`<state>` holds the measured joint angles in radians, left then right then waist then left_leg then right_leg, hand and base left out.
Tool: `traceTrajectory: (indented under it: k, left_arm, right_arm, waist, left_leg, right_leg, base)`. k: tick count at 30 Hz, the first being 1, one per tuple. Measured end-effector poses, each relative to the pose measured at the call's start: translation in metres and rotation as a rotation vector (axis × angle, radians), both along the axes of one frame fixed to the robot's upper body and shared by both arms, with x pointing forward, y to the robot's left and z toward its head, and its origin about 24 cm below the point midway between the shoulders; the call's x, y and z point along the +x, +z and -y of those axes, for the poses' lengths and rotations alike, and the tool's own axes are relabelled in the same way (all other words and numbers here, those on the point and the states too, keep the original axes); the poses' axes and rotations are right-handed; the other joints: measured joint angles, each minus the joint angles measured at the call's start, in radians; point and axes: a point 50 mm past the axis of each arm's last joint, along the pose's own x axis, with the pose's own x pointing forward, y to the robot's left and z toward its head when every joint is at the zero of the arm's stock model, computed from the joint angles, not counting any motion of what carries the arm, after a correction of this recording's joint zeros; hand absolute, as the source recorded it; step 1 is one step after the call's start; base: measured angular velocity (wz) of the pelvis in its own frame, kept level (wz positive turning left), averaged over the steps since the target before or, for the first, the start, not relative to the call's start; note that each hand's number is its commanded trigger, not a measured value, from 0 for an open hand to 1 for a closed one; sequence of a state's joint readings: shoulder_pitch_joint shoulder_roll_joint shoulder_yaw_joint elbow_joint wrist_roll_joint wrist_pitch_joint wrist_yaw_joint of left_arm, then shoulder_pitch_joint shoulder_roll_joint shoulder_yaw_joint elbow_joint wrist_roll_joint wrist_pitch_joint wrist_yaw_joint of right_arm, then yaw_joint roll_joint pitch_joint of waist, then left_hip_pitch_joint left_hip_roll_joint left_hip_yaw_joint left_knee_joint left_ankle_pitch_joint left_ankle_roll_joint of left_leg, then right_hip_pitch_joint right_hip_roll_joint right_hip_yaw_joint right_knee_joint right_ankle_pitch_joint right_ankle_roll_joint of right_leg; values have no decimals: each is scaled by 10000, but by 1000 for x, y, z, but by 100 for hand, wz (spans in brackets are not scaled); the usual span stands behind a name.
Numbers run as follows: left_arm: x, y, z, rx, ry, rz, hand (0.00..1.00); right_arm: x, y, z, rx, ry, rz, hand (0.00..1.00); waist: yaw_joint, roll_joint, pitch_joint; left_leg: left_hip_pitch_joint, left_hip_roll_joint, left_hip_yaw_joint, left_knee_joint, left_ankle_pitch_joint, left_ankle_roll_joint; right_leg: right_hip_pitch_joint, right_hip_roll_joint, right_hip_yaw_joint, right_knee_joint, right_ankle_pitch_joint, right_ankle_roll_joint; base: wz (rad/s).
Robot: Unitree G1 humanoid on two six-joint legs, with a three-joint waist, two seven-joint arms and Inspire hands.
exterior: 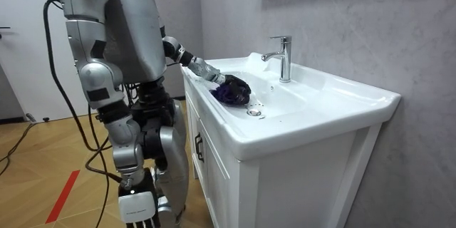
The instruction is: Wipe basin
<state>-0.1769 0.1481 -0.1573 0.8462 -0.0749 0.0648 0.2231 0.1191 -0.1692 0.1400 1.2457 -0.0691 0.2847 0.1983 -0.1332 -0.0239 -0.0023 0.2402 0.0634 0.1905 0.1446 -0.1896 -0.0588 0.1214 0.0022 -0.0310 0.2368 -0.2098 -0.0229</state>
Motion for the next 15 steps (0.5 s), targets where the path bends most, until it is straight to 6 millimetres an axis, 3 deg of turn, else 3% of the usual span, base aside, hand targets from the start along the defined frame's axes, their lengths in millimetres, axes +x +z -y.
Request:
traceTrajectory:
  k: [15]
  left_arm:
    - [11, 6, 5, -1479, 4, 208, 100]
  right_arm:
    - [-6, -2, -12, 548, -513, -218, 0]
  waist:
    - [-35, -467, 19]
  left_leg:
    - [113, 14, 79, 6, -51, 79]
  right_leg:
    - [52, 7, 70, 13, 49, 37]
  base:
    - [-1]
